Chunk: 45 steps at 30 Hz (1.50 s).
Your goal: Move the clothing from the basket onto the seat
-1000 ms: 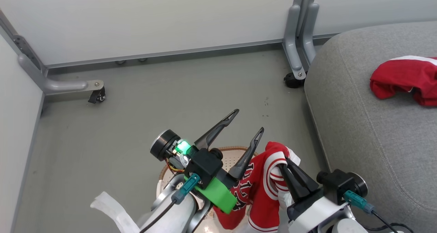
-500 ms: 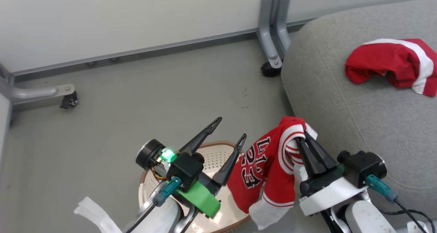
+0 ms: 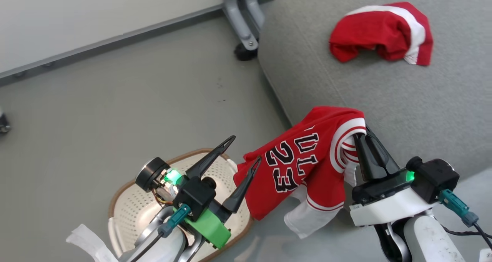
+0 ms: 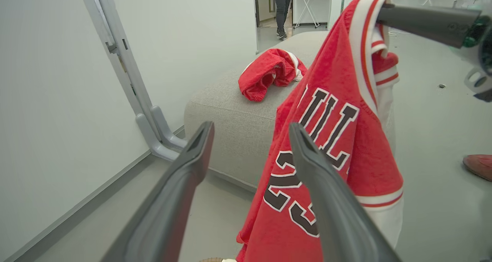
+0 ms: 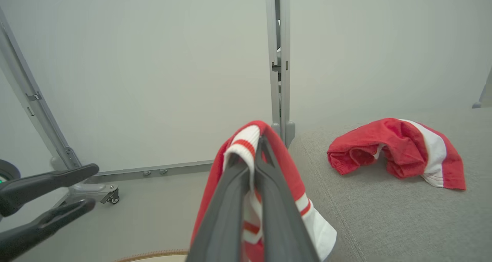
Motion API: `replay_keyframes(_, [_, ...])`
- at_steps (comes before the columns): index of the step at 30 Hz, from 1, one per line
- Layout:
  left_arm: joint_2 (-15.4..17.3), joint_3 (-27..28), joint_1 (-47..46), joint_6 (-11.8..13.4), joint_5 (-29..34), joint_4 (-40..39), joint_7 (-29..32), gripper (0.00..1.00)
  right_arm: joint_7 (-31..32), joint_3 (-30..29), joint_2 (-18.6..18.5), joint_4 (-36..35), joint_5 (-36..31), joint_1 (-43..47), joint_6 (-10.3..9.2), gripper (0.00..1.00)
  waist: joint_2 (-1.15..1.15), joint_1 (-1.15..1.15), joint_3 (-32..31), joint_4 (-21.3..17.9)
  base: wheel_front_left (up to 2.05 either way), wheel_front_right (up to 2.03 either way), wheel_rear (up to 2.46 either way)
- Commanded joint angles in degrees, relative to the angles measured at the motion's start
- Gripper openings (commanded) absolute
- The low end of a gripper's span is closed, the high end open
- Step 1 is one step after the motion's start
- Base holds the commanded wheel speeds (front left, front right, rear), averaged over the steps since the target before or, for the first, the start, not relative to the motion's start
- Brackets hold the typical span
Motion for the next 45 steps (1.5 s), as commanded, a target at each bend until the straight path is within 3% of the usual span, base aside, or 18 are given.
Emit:
replay_keyframes(1, [0.7, 0.0, -0.6, -0.2, -0.1, 0.0, 0.0, 1.00, -0.3, -0.7, 0.2, -0.8, 0.4, 0.5, -0.11, 0.00, 0.00, 0.00, 4.7, -6.2, 0.00, 0.00, 0.00])
replay_keyframes(9, [2.3, -2.1, -1.5, -0.2, 0.3, 0.7, 0.0, 1.00, -0.3, -2.8, 0.7, -3.0, 1.4, 1.4, -0.10, 0.00, 0.00, 0.00, 8.8, -11.1, 0.00, 0.00, 0.00])
replay_keyframes(15, [2.7, -4.9, -4.1, -0.3, 0.6, 1.2, 0.1, 1.00, -0.3, -5.6, 0.7, -6.1, 2.9, 0.9, -0.10, 0.00, 0.00, 0.00, 12.0, -11.2, 0.00, 0.00, 0.00])
replay_keyframes(22, [3.4, -6.9, -6.1, -0.3, 1.0, 0.1, 0.9, 1.00, -0.3, -11.1, 0.0, -10.9, 1.7, -6.8, -0.11, 0.00, 0.00, 0.00, 15.8, -10.2, 0.00, 0.00, 0.00])
replay_keyframes(25, [3.8, -7.8, -7.1, -0.3, 1.1, -0.6, 1.5, 1.00, -0.3, -14.4, -3.0, -13.0, 1.6, -12.6, -0.11, 0.00, 0.00, 0.00, 17.9, -8.8, 0.00, 0.00, 0.00])
replay_keyframes(30, [4.3, -9.4, -9.9, -0.2, 1.2, -1.6, 2.4, 1.00, -0.3, -22.9, -11.2, -13.1, 1.5, -24.8, -0.11, 0.00, 0.00, 0.00, 21.7, -5.3, 0.00, 0.00, 0.00])
replay_keyframes(39, [4.8, -9.6, -13.2, 0.1, 1.4, -2.7, 2.4, 1.00, -0.3, -33.3, -25.7, -3.6, 3.5, -40.9, -0.11, 0.00, 0.00, 0.00, 26.6, -0.1, 0.00, 0.00, 0.00])
replay_keyframes(45, [5.8, -10.2, -14.6, 0.0, 1.9, -4.0, 3.4, 1.00, -0.3, -35.2, -31.7, 5.7, 2.5, -46.9, -0.11, 0.00, 0.00, 0.00, 30.1, 1.4, 0.00, 0.00, 0.00])
